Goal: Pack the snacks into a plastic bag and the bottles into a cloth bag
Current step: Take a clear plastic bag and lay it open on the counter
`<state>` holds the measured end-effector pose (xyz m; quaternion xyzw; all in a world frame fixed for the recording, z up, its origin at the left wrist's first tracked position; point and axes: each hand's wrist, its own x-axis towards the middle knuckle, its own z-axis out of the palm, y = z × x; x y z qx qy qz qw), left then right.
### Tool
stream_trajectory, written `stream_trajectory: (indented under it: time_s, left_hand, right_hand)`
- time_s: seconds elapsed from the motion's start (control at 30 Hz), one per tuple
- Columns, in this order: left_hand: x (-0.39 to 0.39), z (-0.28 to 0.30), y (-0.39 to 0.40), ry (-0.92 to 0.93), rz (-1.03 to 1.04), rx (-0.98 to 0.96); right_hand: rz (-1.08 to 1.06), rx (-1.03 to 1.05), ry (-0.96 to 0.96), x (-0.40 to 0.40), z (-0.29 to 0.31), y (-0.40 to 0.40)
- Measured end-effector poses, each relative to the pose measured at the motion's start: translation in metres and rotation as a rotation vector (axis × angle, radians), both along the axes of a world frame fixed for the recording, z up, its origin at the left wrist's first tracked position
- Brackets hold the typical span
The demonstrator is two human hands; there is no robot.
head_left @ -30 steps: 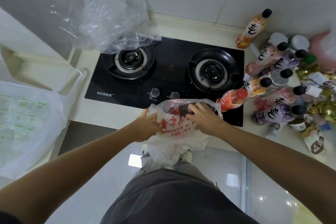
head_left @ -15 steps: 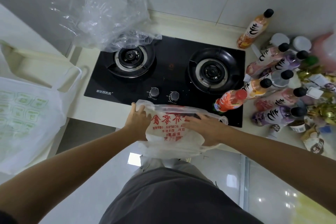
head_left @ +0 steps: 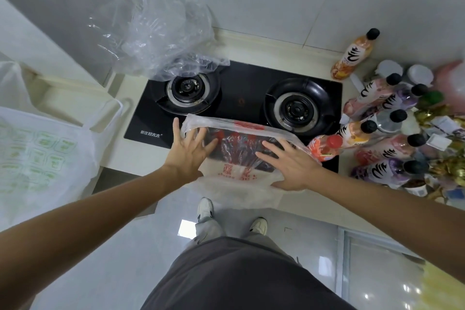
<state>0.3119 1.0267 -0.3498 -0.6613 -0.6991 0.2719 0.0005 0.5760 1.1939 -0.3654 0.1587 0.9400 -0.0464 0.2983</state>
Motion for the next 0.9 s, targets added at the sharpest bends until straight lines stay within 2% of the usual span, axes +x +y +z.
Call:
stream_trajectory:
  time_s: [0.13,0.27,0.33,0.47,0.7,0.9]
  left_hand:
    - [-0.002,-0.011,-0.004,-0.059,-0.059,0.021]
    - [-0.003,-0.027,-0.009,-0.212,-0.34,0.045]
    - [-0.002,-0.036,-0.011,-0.277,-0.404,0.017]
    - [0.007,-0.046,-0.008,-0.297,-0.318,-0.152]
    - [0.014,-0.044,-0.007,-0.266,-0.137,-0.179]
    - [0.017,-0.053,-0.013,-0.155,-0.057,-0.188]
  right_hand:
    - [0.013,0.049,-0.033,-0.005,-0.017,0.001]
    - [0.091,0.09,-0.004,-0.008,-0.025,-0.006]
    - [0.17,0.091,0.015,-0.009,-0.029,-0.009]
    - [0.259,-0.028,0.023,-0.006,-0.036,-0.013]
    - [0.193,-0.068,0.081,-0.001,-0.044,-0.021]
    - [0.104,-0.125,-0.029,0.001,-0.041,-0.035]
